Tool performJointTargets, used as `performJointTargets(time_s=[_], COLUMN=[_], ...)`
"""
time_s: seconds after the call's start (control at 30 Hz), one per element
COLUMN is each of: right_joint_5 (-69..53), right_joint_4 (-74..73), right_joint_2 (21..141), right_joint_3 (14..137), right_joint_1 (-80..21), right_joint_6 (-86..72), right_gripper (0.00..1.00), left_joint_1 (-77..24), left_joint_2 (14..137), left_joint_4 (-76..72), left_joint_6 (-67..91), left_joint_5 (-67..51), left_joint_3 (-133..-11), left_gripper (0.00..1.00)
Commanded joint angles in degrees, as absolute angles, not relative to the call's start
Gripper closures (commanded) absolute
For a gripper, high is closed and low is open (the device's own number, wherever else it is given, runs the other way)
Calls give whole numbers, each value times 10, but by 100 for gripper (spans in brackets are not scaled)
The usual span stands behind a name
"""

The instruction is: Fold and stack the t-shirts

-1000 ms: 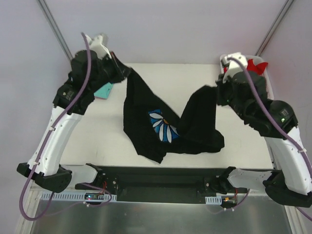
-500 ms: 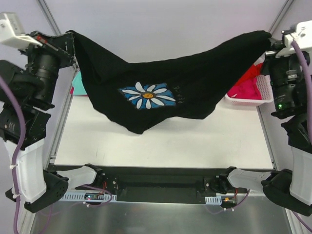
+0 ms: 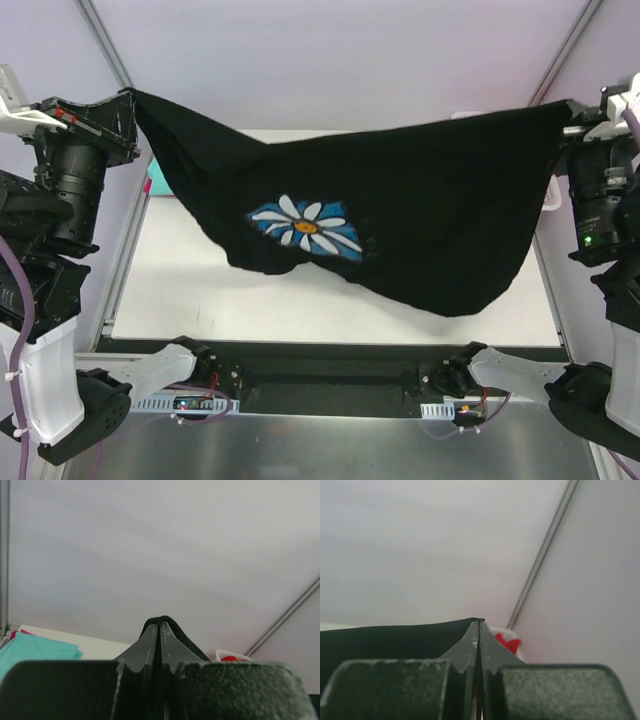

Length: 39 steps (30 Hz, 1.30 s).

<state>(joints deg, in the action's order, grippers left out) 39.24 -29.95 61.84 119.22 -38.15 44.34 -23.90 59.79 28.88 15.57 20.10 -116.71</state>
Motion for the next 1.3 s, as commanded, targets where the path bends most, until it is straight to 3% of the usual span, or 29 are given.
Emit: performJointTargets(time_s=[0.0, 0.1, 0.37, 0.57, 0.93, 1.07, 1.27], right_joint_5=[355, 344, 394, 371, 241, 136, 41], right_joint_4=[-421, -409, -419, -297, -233, -238, -233], right_joint_2=[571, 533, 676, 727, 769, 786, 793], right_joint_3=[1135, 1076, 1251, 1261, 1263, 1286, 1337], right_joint_1=[-379, -379, -378, -351, -208, -128, -108], right_joint_6=[290, 247, 372, 404, 307, 182, 133], right_gripper=[99, 99, 99, 99, 99, 99, 99], left_joint_1=[-233, -233, -233, -233, -211, -202, -202], left_joint_2=[573, 587, 670, 727, 775, 785, 770], left_joint_4=[257, 257, 255, 193, 62, 5, -54], left_joint_6=[172, 159, 154, 155, 123, 141, 133], left_joint_5=[193, 192, 192, 198, 284, 269, 217], left_joint_3=[-1123, -1121, -1204, -1240, -1234, -1235, -1231], left_gripper=[100, 100, 100, 100, 100, 100, 100])
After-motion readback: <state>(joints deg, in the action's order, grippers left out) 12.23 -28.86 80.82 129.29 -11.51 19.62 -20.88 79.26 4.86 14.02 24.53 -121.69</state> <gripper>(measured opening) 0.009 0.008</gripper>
